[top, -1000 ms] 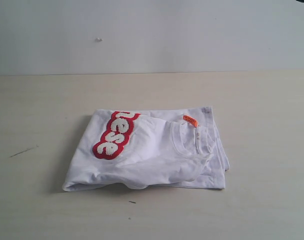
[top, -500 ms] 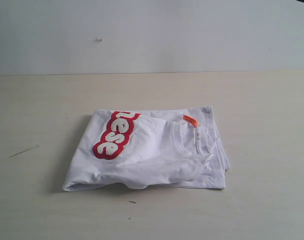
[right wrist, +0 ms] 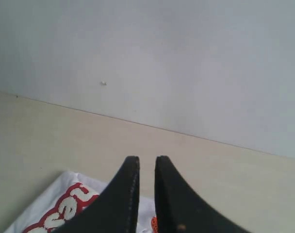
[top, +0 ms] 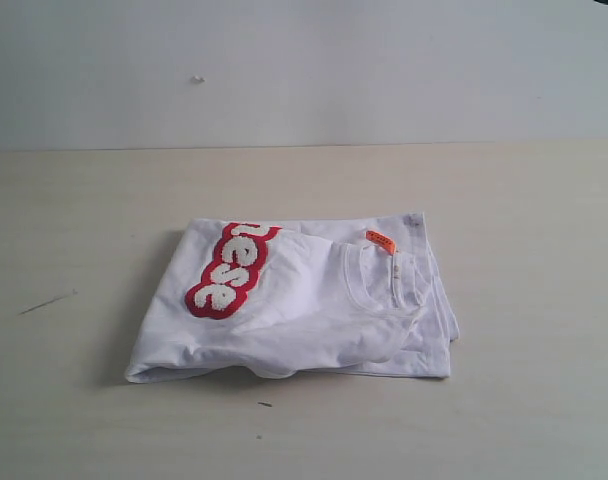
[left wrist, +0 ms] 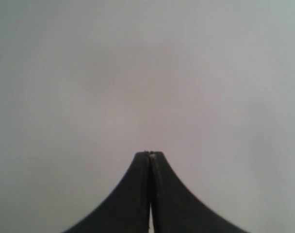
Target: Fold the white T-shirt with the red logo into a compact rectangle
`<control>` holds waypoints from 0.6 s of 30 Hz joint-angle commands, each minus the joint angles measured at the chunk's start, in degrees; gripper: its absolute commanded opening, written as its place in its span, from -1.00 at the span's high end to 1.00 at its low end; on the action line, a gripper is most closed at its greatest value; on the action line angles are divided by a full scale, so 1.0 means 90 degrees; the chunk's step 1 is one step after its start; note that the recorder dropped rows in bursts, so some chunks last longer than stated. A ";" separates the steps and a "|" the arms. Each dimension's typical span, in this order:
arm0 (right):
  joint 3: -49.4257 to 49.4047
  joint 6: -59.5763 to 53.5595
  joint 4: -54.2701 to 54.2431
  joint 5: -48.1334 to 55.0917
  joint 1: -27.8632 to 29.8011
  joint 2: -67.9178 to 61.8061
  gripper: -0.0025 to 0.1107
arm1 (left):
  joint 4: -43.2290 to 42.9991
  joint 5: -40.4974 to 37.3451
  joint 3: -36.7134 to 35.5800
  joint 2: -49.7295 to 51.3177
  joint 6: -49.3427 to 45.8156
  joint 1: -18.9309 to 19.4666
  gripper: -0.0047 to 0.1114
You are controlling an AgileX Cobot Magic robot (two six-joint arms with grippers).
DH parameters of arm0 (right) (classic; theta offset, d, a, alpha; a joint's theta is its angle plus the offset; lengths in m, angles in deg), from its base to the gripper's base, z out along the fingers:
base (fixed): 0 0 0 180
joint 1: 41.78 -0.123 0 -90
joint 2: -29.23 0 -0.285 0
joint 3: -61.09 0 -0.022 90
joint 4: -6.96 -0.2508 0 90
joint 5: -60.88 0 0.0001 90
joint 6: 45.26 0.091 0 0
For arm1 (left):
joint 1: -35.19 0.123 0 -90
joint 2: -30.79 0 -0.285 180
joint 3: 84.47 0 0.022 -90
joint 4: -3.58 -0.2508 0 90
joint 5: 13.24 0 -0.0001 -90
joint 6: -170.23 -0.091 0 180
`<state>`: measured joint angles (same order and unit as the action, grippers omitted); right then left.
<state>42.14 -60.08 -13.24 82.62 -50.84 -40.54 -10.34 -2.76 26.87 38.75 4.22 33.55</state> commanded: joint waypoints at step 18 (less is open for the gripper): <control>-0.0035 -0.0004 -0.0035 -0.0053 0.0026 0.0005 0.70 | 0.1409 -0.2813 -0.0951 -0.0020 -0.1554 0.0006 0.92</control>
<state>42.14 -60.08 -13.24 82.62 -50.84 -40.54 -0.08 -23.20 18.48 38.85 -9.26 33.55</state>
